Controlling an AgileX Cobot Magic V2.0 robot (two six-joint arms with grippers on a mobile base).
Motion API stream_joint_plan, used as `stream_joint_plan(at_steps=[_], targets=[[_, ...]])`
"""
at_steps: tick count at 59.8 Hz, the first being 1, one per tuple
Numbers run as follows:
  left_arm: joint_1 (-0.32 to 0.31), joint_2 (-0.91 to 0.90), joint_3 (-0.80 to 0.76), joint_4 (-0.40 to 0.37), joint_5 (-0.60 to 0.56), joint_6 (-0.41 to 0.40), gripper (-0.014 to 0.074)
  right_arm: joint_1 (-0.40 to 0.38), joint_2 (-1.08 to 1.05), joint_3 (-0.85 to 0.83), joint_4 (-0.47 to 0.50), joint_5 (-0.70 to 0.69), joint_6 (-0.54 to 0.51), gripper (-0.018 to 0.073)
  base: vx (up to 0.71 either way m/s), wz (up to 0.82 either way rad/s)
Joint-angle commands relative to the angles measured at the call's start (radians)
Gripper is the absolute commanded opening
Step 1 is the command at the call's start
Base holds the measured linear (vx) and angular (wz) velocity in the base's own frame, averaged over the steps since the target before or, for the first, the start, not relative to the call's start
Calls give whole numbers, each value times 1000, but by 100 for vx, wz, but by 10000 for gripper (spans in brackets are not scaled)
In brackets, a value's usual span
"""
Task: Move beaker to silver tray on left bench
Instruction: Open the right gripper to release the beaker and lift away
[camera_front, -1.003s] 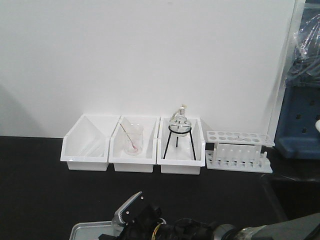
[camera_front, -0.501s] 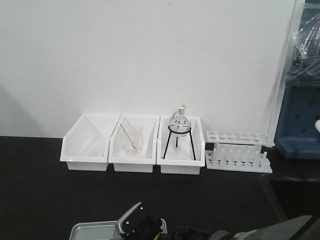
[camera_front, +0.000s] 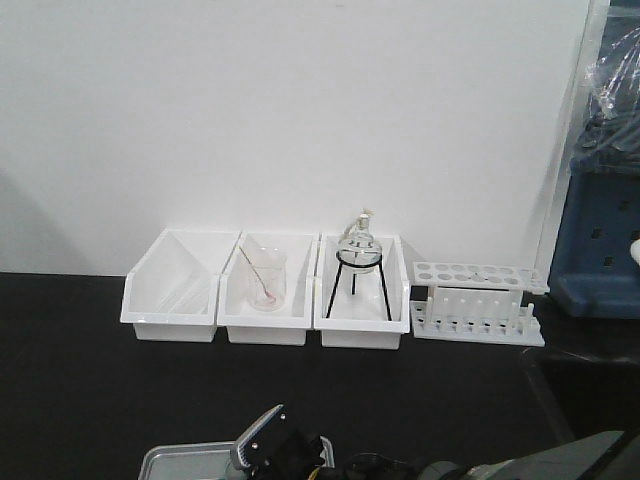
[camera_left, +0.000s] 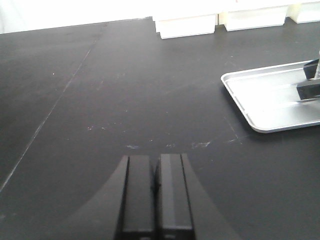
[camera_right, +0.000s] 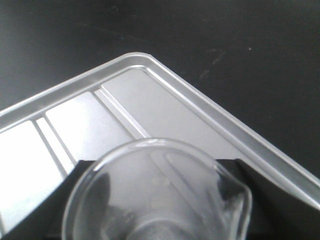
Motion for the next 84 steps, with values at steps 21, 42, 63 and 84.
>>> stream_joint_plan(at_steps=[21, 42, 63, 84], targets=[[-5, -8, 20, -3, -79, -2, 1, -1, -145, -28, 17, -105, -8, 608, 0, 0], [-5, -8, 20, -3, -79, -2, 1, -1, -393, -25, 7, 148, 109, 539, 0, 0], [-5, -8, 20, -3, -79, -2, 1, -1, -863, 206, -88, 364, 152, 169, 0, 0], [-5, -8, 20, -3, -79, -2, 1, -1, -1210, 517, -88, 365, 152, 32, 0, 0]])
